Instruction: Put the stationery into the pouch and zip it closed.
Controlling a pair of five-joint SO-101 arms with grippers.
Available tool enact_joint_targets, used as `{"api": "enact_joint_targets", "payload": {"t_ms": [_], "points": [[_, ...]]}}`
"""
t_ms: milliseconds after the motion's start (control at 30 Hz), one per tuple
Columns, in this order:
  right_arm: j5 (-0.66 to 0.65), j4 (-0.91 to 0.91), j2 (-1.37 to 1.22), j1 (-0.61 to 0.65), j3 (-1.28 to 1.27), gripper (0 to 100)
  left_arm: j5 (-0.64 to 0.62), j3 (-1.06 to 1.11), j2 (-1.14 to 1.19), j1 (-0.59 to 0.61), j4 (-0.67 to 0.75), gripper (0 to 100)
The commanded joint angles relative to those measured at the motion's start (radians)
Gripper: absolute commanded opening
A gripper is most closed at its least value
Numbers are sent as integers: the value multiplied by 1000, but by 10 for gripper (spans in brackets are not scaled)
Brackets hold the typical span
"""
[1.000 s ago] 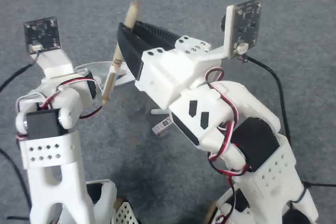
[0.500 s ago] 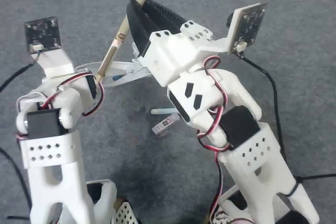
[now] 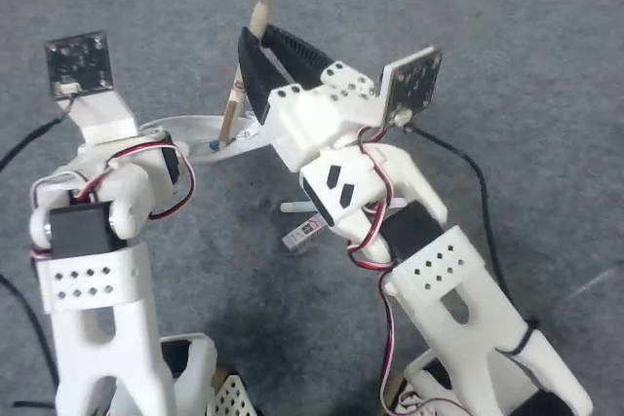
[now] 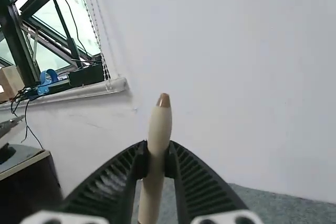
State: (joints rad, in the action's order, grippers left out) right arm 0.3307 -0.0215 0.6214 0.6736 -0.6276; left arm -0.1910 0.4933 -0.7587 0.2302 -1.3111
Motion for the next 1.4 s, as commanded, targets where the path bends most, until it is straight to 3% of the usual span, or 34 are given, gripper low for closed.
{"api": "enact_joint_targets", "payload": {"t_ms": [0, 200, 467, 800, 1000, 1367], "points": [[-49, -191, 42, -8, -84, 6, 9, -21, -2, -6, -9, 11], [-160, -427, 42, 36, -262, 6, 9, -21, -2, -6, -8, 11], [-408, -680, 42, 173, -471, 6, 9, -21, -2, -6, -9, 11], [-582, -687, 31, 243, -555, 10, 9, -21, -2, -5, -11, 11], [-588, -685, 41, 282, -612, 142, 9, -21, -2, -5, -8, 11], [-686, -687, 74, 291, -649, 119, 9, -21, -2, -5, -8, 11]]}}
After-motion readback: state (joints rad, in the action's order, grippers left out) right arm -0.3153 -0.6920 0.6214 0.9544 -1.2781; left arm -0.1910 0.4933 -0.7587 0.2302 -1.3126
